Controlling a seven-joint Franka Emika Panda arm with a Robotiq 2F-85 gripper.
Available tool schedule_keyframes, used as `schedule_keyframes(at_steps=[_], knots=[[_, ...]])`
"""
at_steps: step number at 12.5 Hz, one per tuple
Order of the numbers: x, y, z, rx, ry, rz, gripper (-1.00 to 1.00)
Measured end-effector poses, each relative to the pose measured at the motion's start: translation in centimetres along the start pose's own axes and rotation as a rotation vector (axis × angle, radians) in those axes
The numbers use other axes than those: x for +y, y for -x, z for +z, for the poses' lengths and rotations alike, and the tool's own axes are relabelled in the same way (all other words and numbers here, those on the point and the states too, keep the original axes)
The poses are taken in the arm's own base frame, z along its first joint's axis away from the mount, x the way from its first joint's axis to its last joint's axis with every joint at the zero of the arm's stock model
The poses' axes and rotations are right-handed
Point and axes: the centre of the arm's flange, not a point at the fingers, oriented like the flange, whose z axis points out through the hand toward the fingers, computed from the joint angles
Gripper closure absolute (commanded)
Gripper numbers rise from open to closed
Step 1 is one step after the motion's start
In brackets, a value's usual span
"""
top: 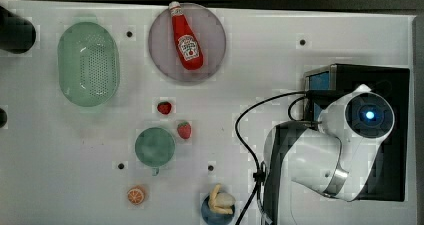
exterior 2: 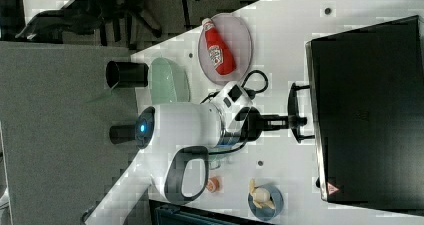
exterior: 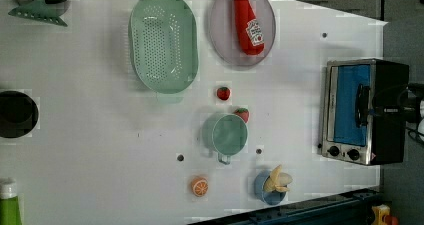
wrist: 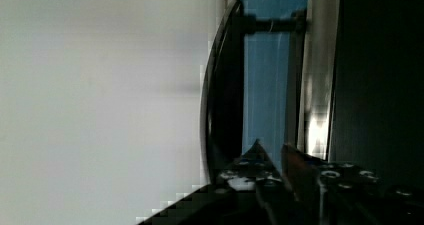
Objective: Flap open oven.
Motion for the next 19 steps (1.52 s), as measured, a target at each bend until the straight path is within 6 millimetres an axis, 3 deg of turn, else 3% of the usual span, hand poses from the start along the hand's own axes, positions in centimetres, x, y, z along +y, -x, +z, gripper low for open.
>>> schedule_keyframes(at_steps=[5, 11, 15, 19], knots=[[-0.5, -0.3, 2.2, 0.028, 0.018, -0.014, 0.65], [-1.4, -0.1, 2.7, 0.002, 0.09, -0.065, 0.65], [-4.3, -0.8, 2.8, -0.013, 0.158, -0.048, 0.65], [-10.9, -1.2, 4.1, -0.012, 0.258, -0.104, 0.65]])
